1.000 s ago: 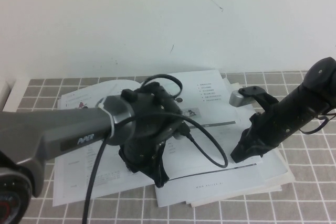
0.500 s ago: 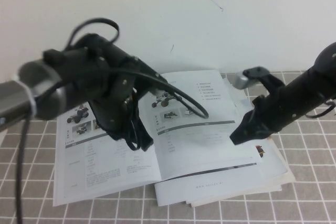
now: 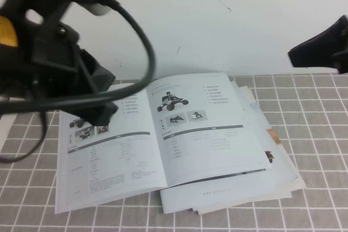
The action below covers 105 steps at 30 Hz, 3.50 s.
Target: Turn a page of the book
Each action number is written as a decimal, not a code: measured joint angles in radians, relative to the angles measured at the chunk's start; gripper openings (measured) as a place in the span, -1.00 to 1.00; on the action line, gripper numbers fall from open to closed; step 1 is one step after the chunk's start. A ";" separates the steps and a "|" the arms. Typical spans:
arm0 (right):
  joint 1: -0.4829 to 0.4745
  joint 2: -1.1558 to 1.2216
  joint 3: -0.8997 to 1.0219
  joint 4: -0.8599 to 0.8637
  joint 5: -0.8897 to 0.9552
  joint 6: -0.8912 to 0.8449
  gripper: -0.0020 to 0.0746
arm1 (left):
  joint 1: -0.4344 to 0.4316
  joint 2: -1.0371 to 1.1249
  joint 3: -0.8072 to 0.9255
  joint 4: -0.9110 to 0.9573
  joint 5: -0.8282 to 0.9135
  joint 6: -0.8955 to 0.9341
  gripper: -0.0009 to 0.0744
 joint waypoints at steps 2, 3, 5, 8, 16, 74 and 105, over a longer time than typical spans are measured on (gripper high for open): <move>-0.002 -0.079 0.000 -0.033 0.013 0.061 -0.95 | 0.000 -0.074 0.006 -0.031 0.002 0.012 -0.99; -0.002 -0.123 0.000 -0.060 0.018 0.093 -0.95 | 0.000 -0.104 0.012 -0.041 0.002 0.017 -0.99; -0.002 -0.203 0.000 -0.116 0.022 0.145 -0.95 | 0.000 -0.179 0.037 -0.051 0.004 0.020 -0.99; -0.004 -0.333 0.000 -0.210 0.030 0.215 -0.95 | 0.000 -0.291 0.090 -0.072 0.004 0.006 -0.99; -0.004 -0.645 0.161 -0.312 0.018 0.312 -0.95 | 0.000 -0.536 0.373 -0.243 -0.066 -0.032 -0.99; -0.004 -0.853 0.675 -0.275 -0.375 0.230 -0.95 | 0.449 -1.056 1.289 -0.153 -1.000 0.213 -0.99; -0.004 -0.853 0.676 -0.275 -0.375 0.228 -0.95 | 0.566 -1.169 1.378 -0.144 -0.655 -0.067 -0.99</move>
